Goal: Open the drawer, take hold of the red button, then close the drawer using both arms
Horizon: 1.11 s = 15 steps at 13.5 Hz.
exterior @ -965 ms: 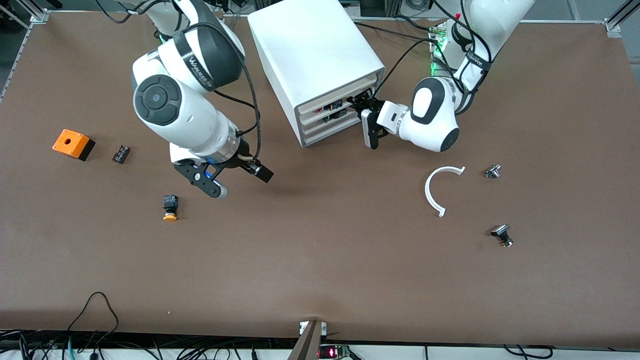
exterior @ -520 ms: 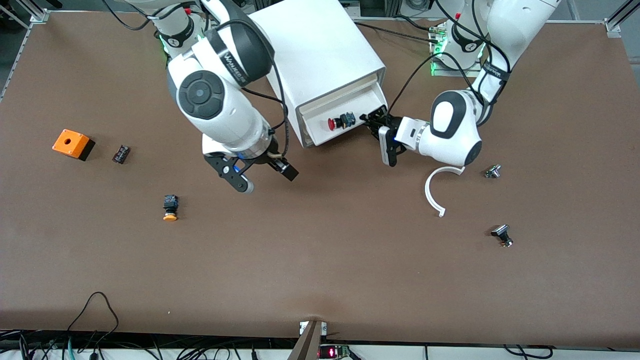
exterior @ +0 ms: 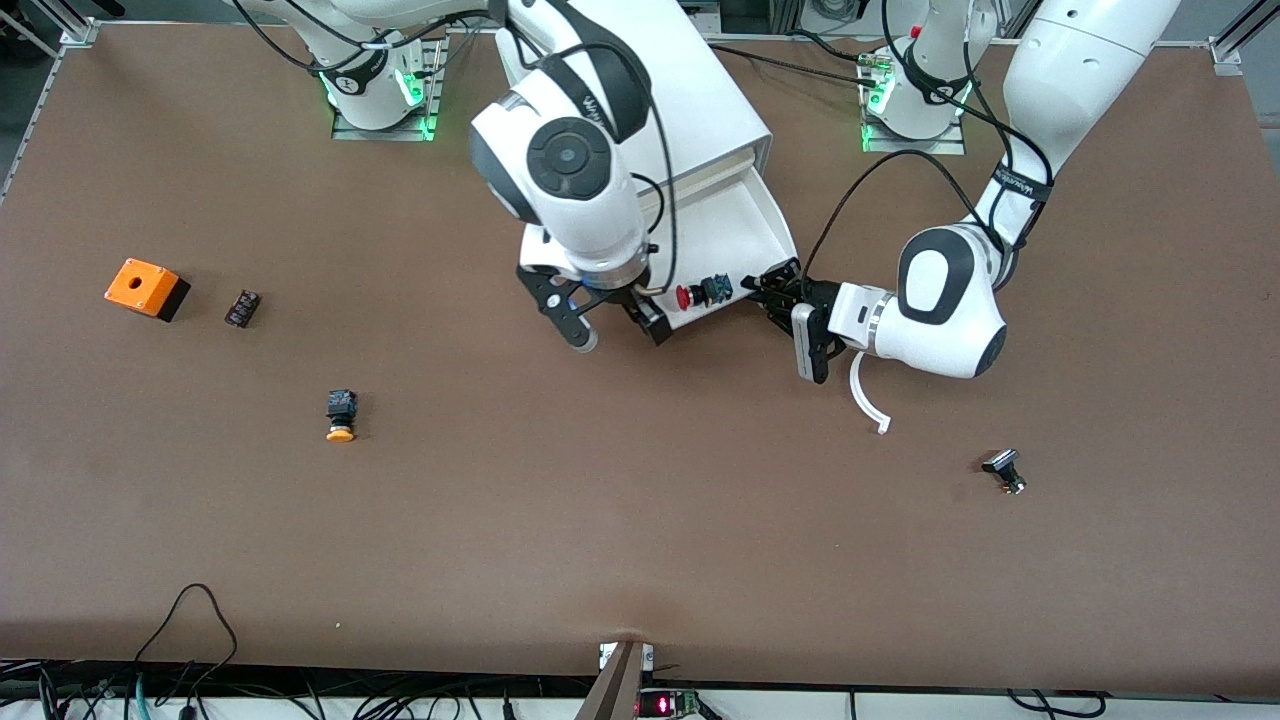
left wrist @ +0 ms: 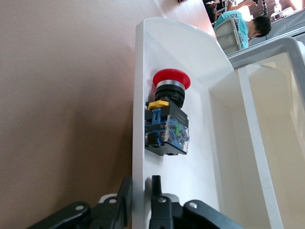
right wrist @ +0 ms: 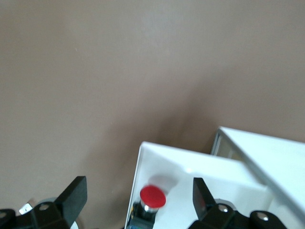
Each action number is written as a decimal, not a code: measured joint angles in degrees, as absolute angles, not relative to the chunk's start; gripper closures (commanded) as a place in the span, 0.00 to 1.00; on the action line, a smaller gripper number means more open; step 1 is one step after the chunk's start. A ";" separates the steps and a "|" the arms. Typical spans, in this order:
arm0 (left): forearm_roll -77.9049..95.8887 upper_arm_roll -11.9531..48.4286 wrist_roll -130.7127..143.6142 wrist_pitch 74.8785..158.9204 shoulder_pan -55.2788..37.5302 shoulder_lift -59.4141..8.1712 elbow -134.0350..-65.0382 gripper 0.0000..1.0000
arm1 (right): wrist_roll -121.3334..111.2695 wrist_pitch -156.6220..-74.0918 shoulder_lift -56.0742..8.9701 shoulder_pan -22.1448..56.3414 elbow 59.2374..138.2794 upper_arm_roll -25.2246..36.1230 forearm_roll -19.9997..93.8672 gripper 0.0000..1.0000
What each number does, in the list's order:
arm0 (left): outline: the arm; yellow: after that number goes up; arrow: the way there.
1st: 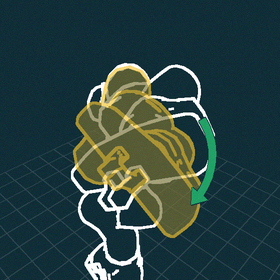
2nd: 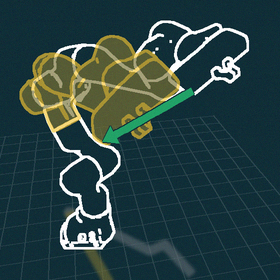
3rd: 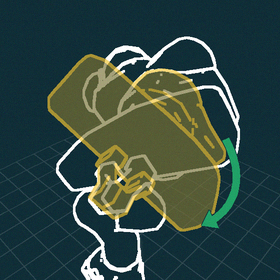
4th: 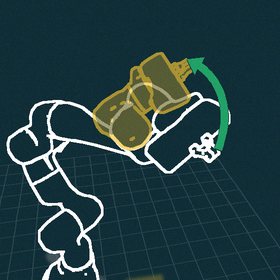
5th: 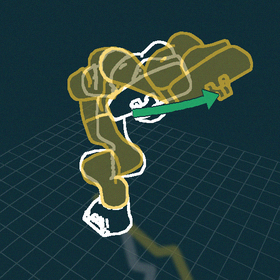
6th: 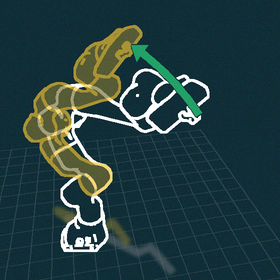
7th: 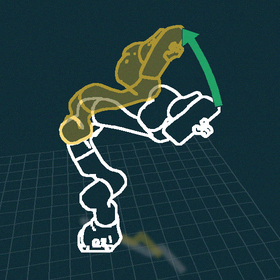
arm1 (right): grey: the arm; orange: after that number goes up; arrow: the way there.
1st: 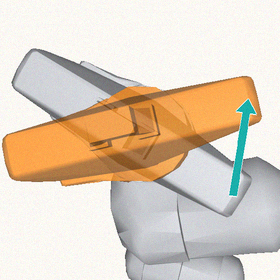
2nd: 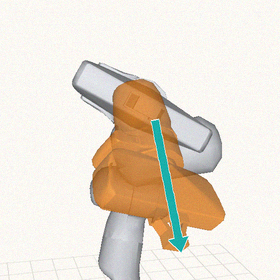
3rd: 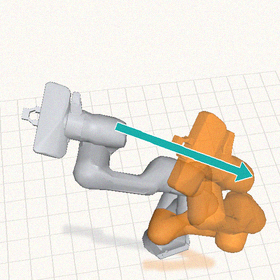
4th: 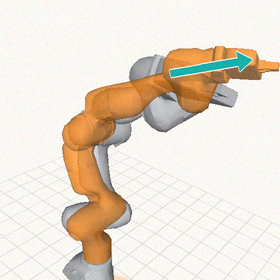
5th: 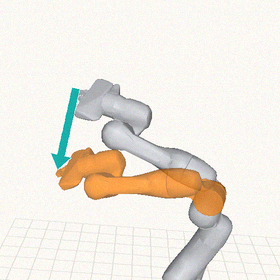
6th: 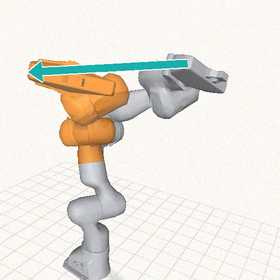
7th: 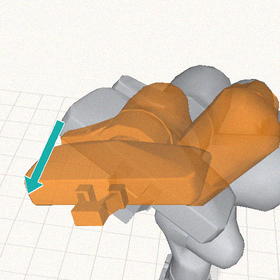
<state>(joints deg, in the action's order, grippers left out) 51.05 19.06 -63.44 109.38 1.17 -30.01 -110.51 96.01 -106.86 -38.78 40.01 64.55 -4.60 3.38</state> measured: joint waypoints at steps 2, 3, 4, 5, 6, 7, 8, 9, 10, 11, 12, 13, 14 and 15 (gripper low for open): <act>51.03 18.97 -63.02 109.17 1.57 -30.27 -109.75 0.00 | 99.10 -107.66 -39.58 41.86 64.39 -4.54 3.37 0.01; 50.61 18.79 -61.65 107.62 1.90 -30.30 -108.75 0.00 | 100.62 -107.98 -39.80 42.59 64.38 -4.52 3.37 0.01; 49.04 18.49 -58.74 104.86 2.25 -30.31 -106.99 0.00 | 102.23 -109.01 -40.09 43.23 64.37 -4.51 3.37 0.02; 47.07 18.21 -54.59 101.71 2.65 -30.29 -104.79 0.00 | 103.86 -110.50 -40.53 43.84 64.36 -4.50 3.37 0.02; 45.87 18.04 -50.53 99.32 3.07 -30.23 -102.92 0.00 | 105.01 -111.81 -41.15 44.52 64.36 -4.50 3.37 0.02; 45.24 17.90 -46.89 98.01 3.33 -30.05 -101.61 0.00 | 105.69 -112.65 -41.94 45.30 64.35 -4.50 3.37 0.02; 44.41 17.88 -43.06 97.28 3.42 -29.71 -100.94 0.00 | 106.12 -113.29 -42.76 46.11 64.33 -4.49 3.37 0.02; 42.50 17.94 -38.80 96.64 3.40 -29.33 -100.42 0.00 | 106.40 -114.01 -43.58 46.83 64.33 -4.49 3.37 0.02; 40.01 18.10 -34.49 96.16 3.39 -28.86 -99.82 0.00 | 106.75 -114.81 -44.26 47.41 64.33 -4.49 3.36 0.02; 37.04 18.37 -29.64 95.24 3.30 -28.21 -98.93 0.00 | 107.16 -115.55 -44.79 47.76 64.32 -4.49 3.37 0.02; 34.21 18.68 -24.26 93.86 3.10 -27.47 -97.74 0.00 | 107.29 -116.07 -45.17 47.97 64.30 -4.49 3.36 0.02; 31.91 19.06 -18.66 91.99 2.88 -26.64 -96.24 0.00 | 107.29 -116.27 -45.51 48.13 64.30 -4.48 3.36 0.02; 29.80 19.62 -12.90 89.82 2.57 -25.85 -94.34 0.00 | 107.29 -116.27 -45.85 48.30 64.30 -4.48 3.37 0.05; 27.11 20.00 -7.06 87.79 1.98 -25.07 -92.21 0.00 | 107.29 -116.27 -46.15 48.45 64.30 -4.48 3.37 0.12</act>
